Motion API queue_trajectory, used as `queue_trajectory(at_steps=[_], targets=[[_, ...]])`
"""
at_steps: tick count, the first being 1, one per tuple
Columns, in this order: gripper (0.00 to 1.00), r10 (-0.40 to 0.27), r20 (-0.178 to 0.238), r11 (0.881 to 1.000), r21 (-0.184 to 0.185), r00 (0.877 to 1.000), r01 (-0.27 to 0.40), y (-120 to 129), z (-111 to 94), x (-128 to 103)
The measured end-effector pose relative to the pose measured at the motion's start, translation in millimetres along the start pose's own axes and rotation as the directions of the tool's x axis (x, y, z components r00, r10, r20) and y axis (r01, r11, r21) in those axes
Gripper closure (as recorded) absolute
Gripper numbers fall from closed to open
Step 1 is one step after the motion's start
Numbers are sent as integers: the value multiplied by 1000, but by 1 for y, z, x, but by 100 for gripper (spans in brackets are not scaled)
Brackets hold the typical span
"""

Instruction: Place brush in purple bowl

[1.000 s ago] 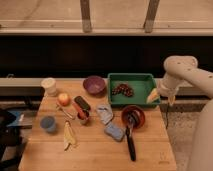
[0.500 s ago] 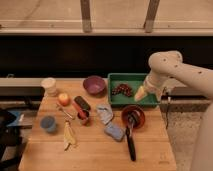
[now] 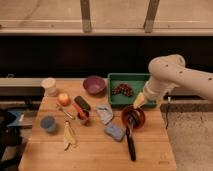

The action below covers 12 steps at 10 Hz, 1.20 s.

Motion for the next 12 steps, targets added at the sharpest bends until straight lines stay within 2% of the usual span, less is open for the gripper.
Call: queue_trajectory(at_steps=[3,4,9,12], targets=[[25,-34,-74,999,-23,997,32,20,22,24],[25,-57,-85,998,-22,995,55,29,26,32],[25,-65,-89,998,-23,994,63,31,30,33],[25,-97,-118,995,-27,988,95,60,49,35]])
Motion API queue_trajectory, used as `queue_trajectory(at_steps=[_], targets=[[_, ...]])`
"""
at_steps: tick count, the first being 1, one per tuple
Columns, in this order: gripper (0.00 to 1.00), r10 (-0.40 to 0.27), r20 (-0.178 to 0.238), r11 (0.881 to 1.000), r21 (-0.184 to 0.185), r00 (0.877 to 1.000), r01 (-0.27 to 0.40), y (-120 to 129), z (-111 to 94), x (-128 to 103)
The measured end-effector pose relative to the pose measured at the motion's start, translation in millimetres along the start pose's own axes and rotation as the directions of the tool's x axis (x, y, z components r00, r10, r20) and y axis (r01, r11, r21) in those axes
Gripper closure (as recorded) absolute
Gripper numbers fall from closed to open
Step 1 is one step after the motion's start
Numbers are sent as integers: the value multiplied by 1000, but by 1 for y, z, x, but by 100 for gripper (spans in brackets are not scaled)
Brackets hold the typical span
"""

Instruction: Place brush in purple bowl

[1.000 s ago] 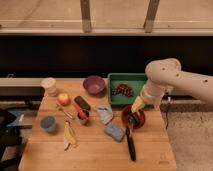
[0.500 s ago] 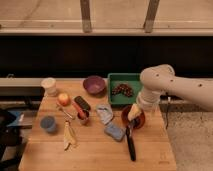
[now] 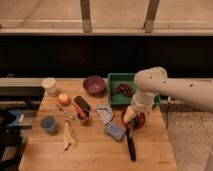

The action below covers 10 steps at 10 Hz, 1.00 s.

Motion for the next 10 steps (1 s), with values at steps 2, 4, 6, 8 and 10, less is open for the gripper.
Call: queue_trajectory(at_steps=[2,4,6,8,10], targets=[[25,-3,-11,1000,18,1000,3,5,4,5],[25,-22,-25,999,25,999,23,17,12,2],[25,-34,-57,999,29,998,35,23,32,-4],[25,-41,-80,999,22,996,43,28,45,-11],[25,-35,-104,999,21,994,37,27,58,-18]])
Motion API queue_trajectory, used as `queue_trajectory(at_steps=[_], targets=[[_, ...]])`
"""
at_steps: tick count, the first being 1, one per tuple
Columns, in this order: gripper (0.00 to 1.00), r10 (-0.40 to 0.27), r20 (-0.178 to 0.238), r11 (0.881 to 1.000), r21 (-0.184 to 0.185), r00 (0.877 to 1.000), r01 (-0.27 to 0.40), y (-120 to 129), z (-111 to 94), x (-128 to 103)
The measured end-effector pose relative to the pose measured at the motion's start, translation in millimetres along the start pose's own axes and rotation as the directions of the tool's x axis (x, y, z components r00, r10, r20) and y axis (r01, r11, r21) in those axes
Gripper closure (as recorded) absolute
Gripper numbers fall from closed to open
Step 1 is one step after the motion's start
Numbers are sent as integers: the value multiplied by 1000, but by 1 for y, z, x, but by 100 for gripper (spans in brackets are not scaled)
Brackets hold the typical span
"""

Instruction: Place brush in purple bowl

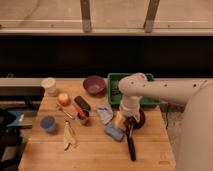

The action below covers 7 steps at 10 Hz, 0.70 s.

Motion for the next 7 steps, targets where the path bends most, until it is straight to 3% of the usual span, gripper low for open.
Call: queue_trajectory(at_steps=[7], targets=[[25,106,-58,992,72,993,-102,-28,39,-10]])
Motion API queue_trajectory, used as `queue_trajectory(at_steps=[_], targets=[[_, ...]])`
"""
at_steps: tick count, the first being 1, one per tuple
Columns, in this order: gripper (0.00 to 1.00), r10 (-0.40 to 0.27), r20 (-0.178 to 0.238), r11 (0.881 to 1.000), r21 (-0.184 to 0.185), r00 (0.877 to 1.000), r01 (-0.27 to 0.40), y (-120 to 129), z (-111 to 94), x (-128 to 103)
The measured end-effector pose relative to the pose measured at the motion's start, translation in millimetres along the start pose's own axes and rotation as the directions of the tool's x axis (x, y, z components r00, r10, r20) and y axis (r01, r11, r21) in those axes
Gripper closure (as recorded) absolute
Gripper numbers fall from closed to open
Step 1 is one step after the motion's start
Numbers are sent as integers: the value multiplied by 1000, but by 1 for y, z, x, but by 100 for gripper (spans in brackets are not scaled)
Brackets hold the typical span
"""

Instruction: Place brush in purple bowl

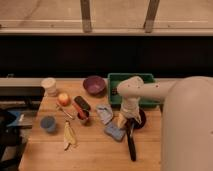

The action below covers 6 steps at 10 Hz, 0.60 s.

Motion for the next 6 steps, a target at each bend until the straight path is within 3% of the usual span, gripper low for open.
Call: queue_trajectory(at_steps=[2,6], targets=[[37,30,1,1000,-7,1000,-30,-7,3,-2],[79,46,21,998,-36,999,-45,-14,-5,-2]])
